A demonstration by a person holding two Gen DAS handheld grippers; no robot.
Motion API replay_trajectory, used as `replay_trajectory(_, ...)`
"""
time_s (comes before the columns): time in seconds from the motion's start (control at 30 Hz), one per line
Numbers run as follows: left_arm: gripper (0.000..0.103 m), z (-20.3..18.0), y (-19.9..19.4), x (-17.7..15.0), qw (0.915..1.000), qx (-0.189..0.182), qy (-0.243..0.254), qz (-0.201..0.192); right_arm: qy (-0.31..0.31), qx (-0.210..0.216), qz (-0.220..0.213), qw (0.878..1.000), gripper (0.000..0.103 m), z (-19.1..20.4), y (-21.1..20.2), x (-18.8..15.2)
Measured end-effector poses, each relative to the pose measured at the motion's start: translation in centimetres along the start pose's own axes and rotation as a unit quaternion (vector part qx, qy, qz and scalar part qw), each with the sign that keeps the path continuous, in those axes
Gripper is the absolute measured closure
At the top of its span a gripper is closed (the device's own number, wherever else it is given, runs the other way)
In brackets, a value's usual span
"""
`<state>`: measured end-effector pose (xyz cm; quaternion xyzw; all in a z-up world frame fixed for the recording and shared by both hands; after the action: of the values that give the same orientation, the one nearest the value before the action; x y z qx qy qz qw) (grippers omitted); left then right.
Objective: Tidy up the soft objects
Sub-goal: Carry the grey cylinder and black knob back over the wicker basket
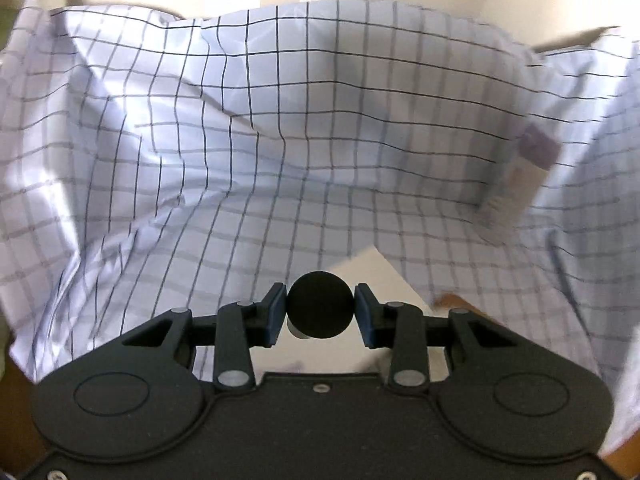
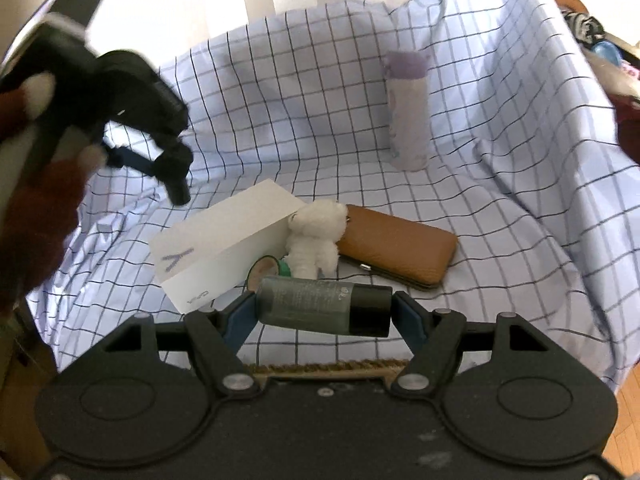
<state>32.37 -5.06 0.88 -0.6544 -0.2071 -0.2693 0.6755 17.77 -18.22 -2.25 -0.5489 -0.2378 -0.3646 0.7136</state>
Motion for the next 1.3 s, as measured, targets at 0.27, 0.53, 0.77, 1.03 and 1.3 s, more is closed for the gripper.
replay_trajectory(0.27,0.065,0.2,-6.8,-7.1,0.9999,-0.001,0.001,-0.015,-0.005,0.004,-0.024,1.000,0.032,-1.1,-6.0,-2.1)
replay_trajectory(0.53,0.065,0.1,-10.3,-14.0,0.9998,-0.016,-0.006,-0.002,0.001,0.000,-0.042,0.999,0.031,-1.9,-10.3,-4.6)
replay_trajectory(0.77,0.065,-0.5,-12.4,-18.4,0.9999,-0.014,0.002,-0.009,0.015,0.003,-0.048,0.999,0.031,-2.3,-12.4,-6.3)
replay_trajectory(1.03,0.065,-1.0,-12.9,-22.2,0.9998,-0.020,-0.002,0.003,0.020,0.006,-0.043,0.999,0.031,-2.3,-14.0,-7.7)
replay_trajectory(1.3,0.065,-0.6,-12.1,-24.0,0.9998,-0.011,-0.006,0.018,0.019,0.001,-0.023,1.000,0.031,-2.2,-13.1,-8.5)
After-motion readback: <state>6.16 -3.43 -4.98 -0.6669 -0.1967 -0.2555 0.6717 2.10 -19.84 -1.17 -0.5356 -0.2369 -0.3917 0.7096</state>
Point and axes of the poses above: each gripper's, at about its wrist camera, not at the fingertips, and y roughly the way its jaws point, z to its left, x to its top, the point moved 5 cm from there along y, roughly the way its jaws point, and after that the axes turned 11 degrees about x, right-handed, at the moved point
